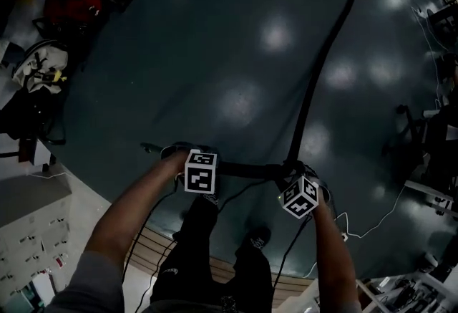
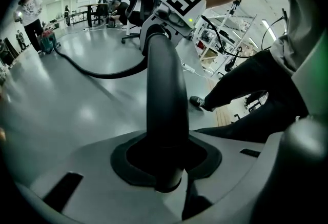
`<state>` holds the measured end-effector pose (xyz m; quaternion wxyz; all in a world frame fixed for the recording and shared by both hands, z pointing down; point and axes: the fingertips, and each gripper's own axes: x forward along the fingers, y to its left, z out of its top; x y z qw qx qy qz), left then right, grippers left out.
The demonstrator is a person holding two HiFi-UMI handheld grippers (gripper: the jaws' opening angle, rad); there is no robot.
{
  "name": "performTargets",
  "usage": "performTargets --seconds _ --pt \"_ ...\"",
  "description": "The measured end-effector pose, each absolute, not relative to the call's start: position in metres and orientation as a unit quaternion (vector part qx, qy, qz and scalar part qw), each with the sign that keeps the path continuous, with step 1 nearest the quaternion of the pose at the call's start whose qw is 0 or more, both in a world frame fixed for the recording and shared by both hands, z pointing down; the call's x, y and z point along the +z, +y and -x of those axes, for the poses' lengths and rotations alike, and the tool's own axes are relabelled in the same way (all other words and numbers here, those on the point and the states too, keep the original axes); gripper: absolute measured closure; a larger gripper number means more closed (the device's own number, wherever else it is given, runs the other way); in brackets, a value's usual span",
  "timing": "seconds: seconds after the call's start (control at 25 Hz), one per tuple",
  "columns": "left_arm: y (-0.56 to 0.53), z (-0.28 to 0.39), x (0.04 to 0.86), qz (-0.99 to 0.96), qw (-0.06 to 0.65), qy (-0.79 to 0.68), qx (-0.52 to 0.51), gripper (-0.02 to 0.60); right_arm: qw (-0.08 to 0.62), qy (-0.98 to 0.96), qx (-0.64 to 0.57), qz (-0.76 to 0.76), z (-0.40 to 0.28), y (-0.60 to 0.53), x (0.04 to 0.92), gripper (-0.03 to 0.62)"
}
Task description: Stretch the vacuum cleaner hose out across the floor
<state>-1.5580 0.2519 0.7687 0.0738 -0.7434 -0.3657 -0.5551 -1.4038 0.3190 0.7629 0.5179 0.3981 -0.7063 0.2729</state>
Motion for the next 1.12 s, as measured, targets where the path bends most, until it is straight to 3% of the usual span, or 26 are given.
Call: performTargets --seconds 0.32,0.72,1.12 --pt "0.279 1.564 0.860 0.738 0.099 -0.317 -0.588 0.460 0.491 -0.732 0.267 -0.389 1.411 0.349 0.867 0.390" --pt "0.322 1.564 0.924 0.752 0.108 -0.258 -0.597 0.460 0.470 -0.763 0.238 -0.375 1.413 0.392 0.937 0.390" --pt "0.356 1.567 0.980 0.759 0.134 -0.242 -0.589 0.460 0.492 -0.788 0.221 -0.298 1.432 0.431 1.018 0.391"
